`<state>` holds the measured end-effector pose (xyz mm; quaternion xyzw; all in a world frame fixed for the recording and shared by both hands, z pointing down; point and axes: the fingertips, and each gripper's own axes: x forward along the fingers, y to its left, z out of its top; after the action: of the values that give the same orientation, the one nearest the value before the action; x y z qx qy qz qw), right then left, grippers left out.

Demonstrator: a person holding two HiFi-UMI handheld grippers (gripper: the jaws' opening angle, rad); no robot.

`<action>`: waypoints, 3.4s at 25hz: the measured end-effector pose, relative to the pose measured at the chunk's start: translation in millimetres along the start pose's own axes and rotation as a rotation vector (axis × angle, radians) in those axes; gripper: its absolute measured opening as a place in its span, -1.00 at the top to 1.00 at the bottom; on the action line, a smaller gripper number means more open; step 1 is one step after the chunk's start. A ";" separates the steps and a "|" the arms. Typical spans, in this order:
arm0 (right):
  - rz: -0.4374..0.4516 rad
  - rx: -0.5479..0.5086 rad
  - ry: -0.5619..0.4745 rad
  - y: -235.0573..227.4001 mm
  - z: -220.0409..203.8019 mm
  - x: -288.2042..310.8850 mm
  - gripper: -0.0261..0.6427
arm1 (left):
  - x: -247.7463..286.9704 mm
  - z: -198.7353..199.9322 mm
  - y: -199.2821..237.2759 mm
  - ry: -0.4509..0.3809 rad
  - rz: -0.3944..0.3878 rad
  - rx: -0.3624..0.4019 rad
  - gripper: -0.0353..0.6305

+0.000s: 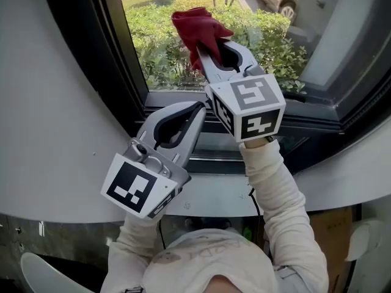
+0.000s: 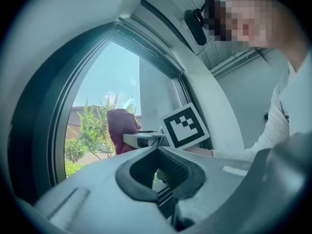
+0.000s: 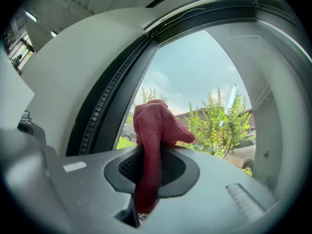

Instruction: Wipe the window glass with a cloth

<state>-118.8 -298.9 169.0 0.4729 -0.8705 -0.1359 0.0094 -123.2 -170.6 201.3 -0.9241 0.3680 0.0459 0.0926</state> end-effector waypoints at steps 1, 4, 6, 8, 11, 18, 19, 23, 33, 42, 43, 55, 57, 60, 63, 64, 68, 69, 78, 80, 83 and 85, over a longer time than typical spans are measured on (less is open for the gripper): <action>-0.006 0.003 0.000 -7.6 -2.0 -5.1 0.72 | 5.6 -1.0 -4.7 0.002 -0.006 0.000 0.89; -0.035 0.010 -0.001 -29.2 -5.4 -22.0 0.72 | 19.4 -1.6 -18.7 0.003 -0.028 0.000 0.89; -0.062 0.012 0.000 -45.2 -6.5 -35.2 0.72 | 28.6 0.0 -29.1 -0.001 -0.048 -0.001 0.89; -0.088 0.015 0.002 -63.8 -8.3 -49.0 0.72 | 40.7 1.3 -41.1 -0.002 -0.069 -0.001 0.89; -0.123 0.013 0.006 -92.3 -13.4 -68.8 0.72 | 61.2 0.7 -60.6 0.001 -0.099 0.001 0.89; -0.192 0.019 0.010 -151.3 -27.3 -111.9 0.71 | 104.5 -3.1 -101.4 0.003 -0.158 0.005 0.89; -0.198 0.021 0.010 -159.0 -28.8 -117.5 0.71 | 110.6 -3.6 -106.8 0.004 -0.165 0.006 0.89; -0.223 0.028 0.006 -189.1 -32.9 -140.6 0.71 | 134.8 -4.5 -129.3 0.008 -0.191 0.007 0.89; -0.298 0.042 0.000 -258.6 -40.7 -193.9 0.71 | 184.5 -3.4 -176.2 0.002 -0.258 0.021 0.89; -0.398 0.036 0.020 -304.5 -47.5 -228.4 0.71 | 203.6 0.9 -199.0 -0.010 -0.302 0.026 0.89; -0.409 0.033 0.021 -306.3 -47.9 -230.2 0.71 | 203.8 1.7 -199.9 -0.010 -0.306 0.026 0.89; -0.473 0.048 0.078 -298.8 -95.4 -238.9 0.72 | 189.6 -8.5 -194.7 0.014 -0.306 0.024 0.89; -0.475 0.062 0.093 -295.8 -103.9 -239.0 0.72 | 186.5 -8.4 -192.1 0.016 -0.302 0.025 0.89; -0.483 0.076 0.106 -293.3 -107.3 -237.4 0.72 | 181.8 -8.3 -187.7 0.015 -0.295 0.028 0.89; -0.475 0.090 0.108 -285.1 -105.6 -230.6 0.72 | 174.6 -9.7 -180.6 0.015 -0.286 0.028 0.89; -0.467 0.093 0.106 -280.3 -104.6 -227.1 0.72 | 171.7 -10.2 -177.7 0.017 -0.282 0.027 0.89; -0.436 0.074 0.103 -256.9 -97.0 -208.0 0.72 | 158.0 -11.2 -162.3 0.018 -0.261 0.024 0.89; -0.428 0.068 0.102 -250.6 -94.8 -202.7 0.72 | 153.7 -11.3 -157.5 0.016 -0.254 0.022 0.89; -0.321 0.029 0.083 -181.9 -70.1 -146.4 0.72 | 111.5 -7.0 -110.9 0.003 -0.186 0.014 0.89; -0.301 0.016 0.076 -164.2 -64.7 -132.6 0.72 | 100.3 -5.2 -98.4 -0.003 -0.171 0.018 0.89; -0.274 0.005 0.062 -140.3 -57.2 -113.4 0.72 | 82.3 -5.0 -77.8 0.003 -0.135 0.017 0.89; -0.249 0.005 0.053 -124.0 -52.7 -100.3 0.72 | 70.5 -4.8 -64.4 0.002 -0.113 0.025 0.89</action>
<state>46.1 -292.0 200.5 0.5809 -0.8048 -0.1213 0.0144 -27.7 -173.1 204.0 -0.9422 0.3157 0.0352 0.1063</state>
